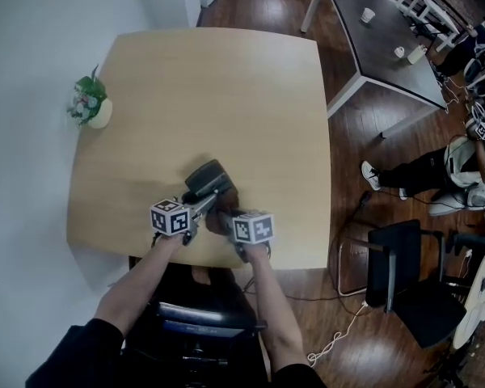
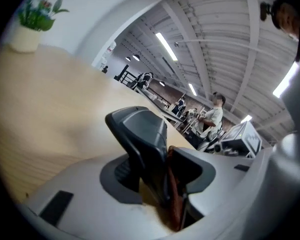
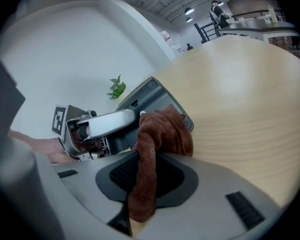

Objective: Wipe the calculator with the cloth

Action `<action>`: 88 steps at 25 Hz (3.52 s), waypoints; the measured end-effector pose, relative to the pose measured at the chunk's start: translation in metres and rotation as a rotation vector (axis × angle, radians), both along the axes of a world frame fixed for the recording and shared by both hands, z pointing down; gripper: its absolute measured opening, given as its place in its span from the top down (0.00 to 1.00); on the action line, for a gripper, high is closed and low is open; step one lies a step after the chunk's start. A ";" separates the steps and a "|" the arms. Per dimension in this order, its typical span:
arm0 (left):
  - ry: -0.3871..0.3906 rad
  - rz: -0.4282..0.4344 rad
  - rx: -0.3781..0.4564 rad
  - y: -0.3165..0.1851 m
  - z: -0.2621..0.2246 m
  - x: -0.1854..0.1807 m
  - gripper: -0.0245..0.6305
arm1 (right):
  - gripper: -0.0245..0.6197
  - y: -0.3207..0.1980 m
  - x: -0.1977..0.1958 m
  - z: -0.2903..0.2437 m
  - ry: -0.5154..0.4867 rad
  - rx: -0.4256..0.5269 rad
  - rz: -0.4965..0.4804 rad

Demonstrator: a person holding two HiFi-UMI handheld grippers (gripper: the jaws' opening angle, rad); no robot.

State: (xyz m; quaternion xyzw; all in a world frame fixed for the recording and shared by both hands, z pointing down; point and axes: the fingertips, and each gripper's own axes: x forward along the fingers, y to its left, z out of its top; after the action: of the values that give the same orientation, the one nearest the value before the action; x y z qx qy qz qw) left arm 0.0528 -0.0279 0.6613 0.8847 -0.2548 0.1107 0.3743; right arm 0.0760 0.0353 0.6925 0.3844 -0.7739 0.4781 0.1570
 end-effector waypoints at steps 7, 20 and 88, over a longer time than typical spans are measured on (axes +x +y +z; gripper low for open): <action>0.065 0.078 -0.005 0.009 -0.022 -0.015 0.77 | 0.84 0.012 0.028 -0.045 0.072 0.094 0.018; -0.006 0.253 0.399 0.050 -0.116 -0.017 0.77 | 0.83 -0.038 -0.054 -0.210 0.173 0.437 -0.281; -0.755 0.027 0.400 -0.031 -0.045 -0.118 0.77 | 0.84 0.049 0.033 -0.092 0.237 0.151 -0.100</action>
State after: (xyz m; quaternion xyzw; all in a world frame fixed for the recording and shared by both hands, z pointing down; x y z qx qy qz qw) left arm -0.0648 -0.0587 0.6167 0.8405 -0.3788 0.3803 0.0741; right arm 0.1093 0.0842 0.6009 0.4099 -0.8019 0.3614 0.2417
